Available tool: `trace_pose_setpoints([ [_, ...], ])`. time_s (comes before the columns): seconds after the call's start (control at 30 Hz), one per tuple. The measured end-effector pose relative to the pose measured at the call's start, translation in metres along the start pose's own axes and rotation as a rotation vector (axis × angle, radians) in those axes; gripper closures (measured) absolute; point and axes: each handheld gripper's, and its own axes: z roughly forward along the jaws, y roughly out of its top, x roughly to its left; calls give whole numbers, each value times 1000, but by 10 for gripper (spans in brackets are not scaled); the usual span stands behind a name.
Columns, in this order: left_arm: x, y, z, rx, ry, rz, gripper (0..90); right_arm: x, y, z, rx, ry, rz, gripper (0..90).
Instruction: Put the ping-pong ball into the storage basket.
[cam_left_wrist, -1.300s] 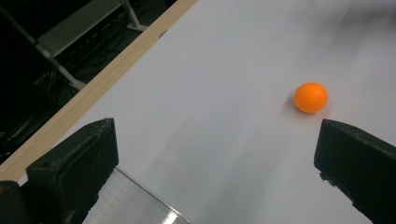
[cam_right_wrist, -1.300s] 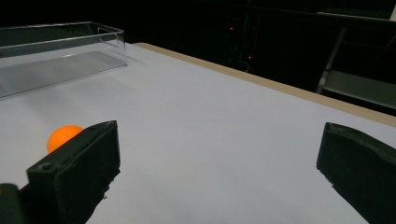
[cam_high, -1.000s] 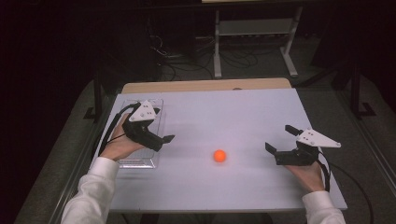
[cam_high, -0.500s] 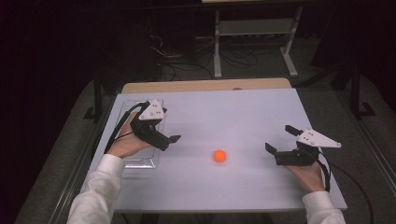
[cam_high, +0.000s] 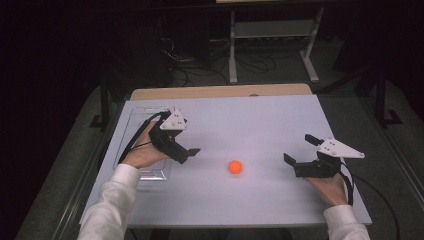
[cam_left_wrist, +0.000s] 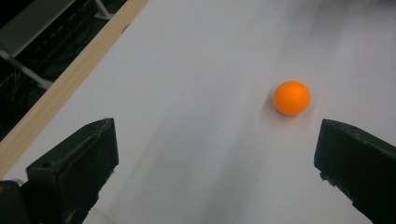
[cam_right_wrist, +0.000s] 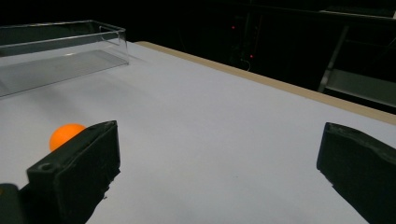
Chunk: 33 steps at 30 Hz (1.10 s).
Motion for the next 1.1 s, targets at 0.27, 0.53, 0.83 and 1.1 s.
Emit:
trace_pose_setpoints([
  [0.27, -2, 2, 8, 23, -7, 18, 0, 0, 0, 0, 0, 0, -1, 0],
  [0.53, -4, 5, 15, 30, -30, 24, 0, 0, 0, 1, 2, 0, -2, 0],
  [0.83, -7, 12, 23, 48, -54, 44, 0, 1, 0, 1, 8, 1, -5, 0],
  [1.1, -10, 12, 31, 73, -61, 53, 0, 0, -1, 1, 8, 4, -4, 0],
])
